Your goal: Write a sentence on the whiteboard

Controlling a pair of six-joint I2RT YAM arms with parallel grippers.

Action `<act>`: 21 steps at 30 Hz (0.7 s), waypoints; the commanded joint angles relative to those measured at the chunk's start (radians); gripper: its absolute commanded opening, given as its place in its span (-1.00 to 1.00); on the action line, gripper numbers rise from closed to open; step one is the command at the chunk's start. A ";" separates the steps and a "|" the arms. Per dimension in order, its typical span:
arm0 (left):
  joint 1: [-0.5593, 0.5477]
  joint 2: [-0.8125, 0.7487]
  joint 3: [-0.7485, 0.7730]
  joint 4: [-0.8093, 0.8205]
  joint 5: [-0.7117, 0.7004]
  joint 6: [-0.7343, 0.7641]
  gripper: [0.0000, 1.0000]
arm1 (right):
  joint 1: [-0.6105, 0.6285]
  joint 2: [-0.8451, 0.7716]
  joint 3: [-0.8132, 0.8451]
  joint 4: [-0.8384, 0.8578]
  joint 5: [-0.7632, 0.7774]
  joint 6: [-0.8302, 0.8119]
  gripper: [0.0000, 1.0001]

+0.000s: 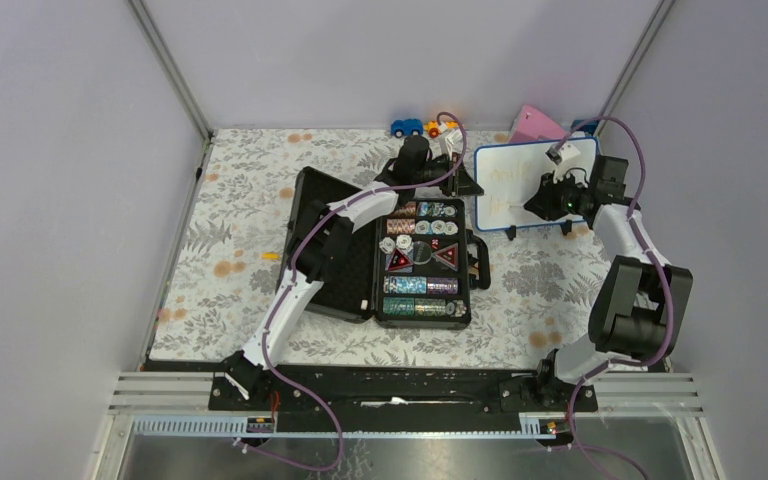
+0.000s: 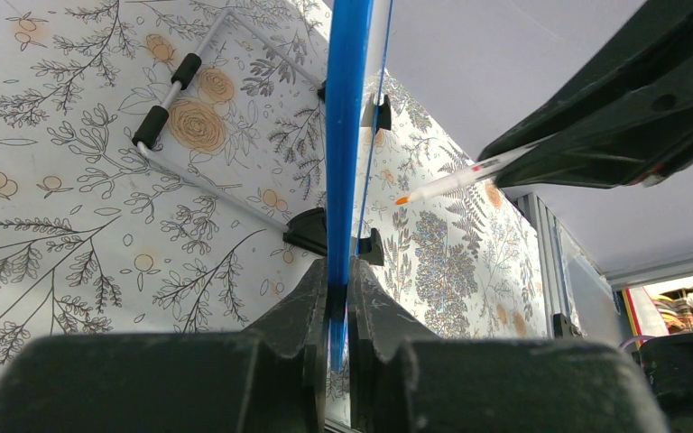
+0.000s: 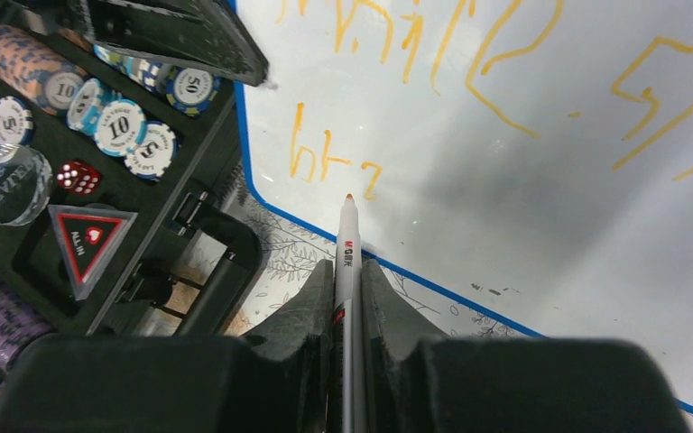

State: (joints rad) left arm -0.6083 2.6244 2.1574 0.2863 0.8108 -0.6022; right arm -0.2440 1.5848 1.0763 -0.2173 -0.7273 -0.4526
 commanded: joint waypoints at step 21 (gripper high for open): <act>0.021 -0.072 -0.018 0.002 0.003 -0.001 -1.00 | 0.025 0.006 0.062 0.084 -0.004 0.051 -1.00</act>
State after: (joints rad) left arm -0.6083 2.6244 2.1571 0.2867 0.8108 -0.6025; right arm -0.2333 1.5742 1.0843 -0.1730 -0.7242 -0.4210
